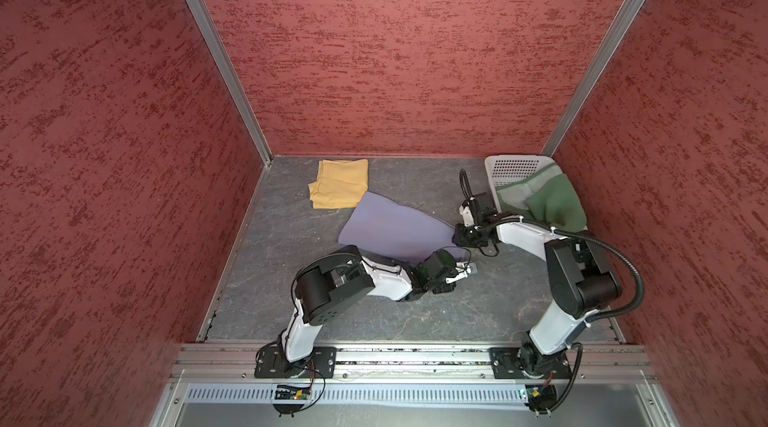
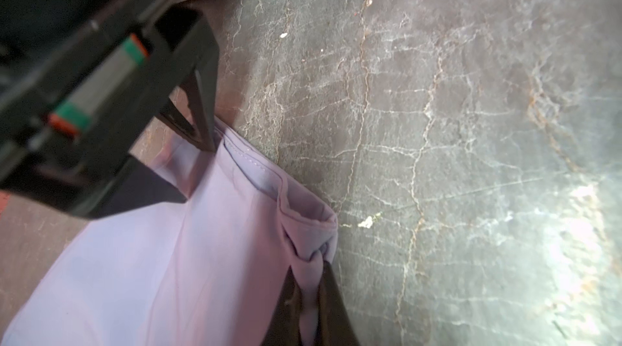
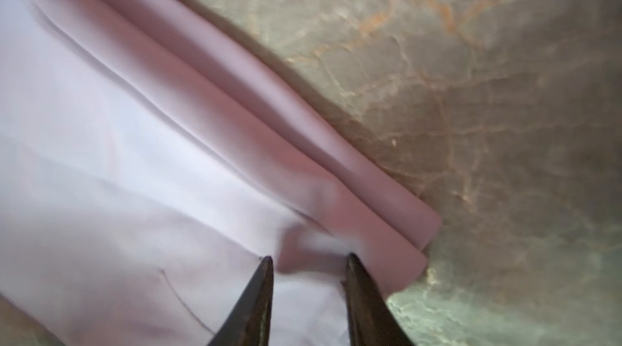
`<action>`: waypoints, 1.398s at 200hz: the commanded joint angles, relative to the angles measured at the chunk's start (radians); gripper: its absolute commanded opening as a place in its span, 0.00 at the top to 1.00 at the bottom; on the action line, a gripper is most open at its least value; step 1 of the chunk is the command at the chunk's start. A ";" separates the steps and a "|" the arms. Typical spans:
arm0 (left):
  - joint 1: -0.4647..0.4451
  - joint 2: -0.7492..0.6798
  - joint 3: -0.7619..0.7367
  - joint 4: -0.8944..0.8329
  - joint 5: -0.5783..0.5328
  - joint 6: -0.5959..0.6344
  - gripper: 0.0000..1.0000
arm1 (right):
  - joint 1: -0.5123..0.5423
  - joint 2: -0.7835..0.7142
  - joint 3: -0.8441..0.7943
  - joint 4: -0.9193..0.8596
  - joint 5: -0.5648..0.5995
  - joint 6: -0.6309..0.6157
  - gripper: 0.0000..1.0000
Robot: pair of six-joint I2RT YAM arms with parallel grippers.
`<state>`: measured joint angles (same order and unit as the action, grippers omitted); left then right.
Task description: Fold and stack the skirts
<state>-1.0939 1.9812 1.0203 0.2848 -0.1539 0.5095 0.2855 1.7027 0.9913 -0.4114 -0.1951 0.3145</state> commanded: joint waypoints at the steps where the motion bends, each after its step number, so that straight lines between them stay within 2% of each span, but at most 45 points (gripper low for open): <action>1: 0.020 -0.056 -0.007 0.006 0.039 -0.057 1.00 | -0.014 -0.095 -0.009 0.040 -0.003 0.039 0.49; 44: 0.043 -0.105 -0.010 0.004 0.066 -0.091 1.00 | -0.031 -0.183 -0.022 -0.003 0.024 0.154 0.32; 59: 0.046 -0.118 -0.006 -0.002 0.070 -0.094 1.00 | -0.038 -0.179 -0.017 -0.046 -0.016 0.195 0.32; 86: 0.048 -0.139 0.007 -0.027 0.072 -0.095 1.00 | -0.045 -0.175 -0.040 -0.078 -0.081 0.190 0.28; 119: 0.048 -0.152 0.011 -0.041 0.077 -0.087 1.00 | -0.061 -0.207 -0.097 -0.032 -0.113 0.233 0.24; 184: 0.047 -0.161 0.019 -0.030 0.080 -0.093 1.00 | -0.062 -0.195 -0.197 0.106 -0.178 0.373 0.23; 231: 0.045 -0.165 0.042 -0.033 0.094 -0.101 1.00 | -0.062 -0.207 -0.277 0.233 -0.226 0.460 0.26; 279: 0.042 -0.162 0.048 -0.031 0.105 -0.124 1.00 | -0.063 -0.221 -0.326 0.333 -0.218 0.525 0.46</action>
<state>-1.0485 1.8462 1.0401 0.2363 -0.0650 0.4076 0.2272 1.5105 0.6754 -0.1589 -0.4126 0.7891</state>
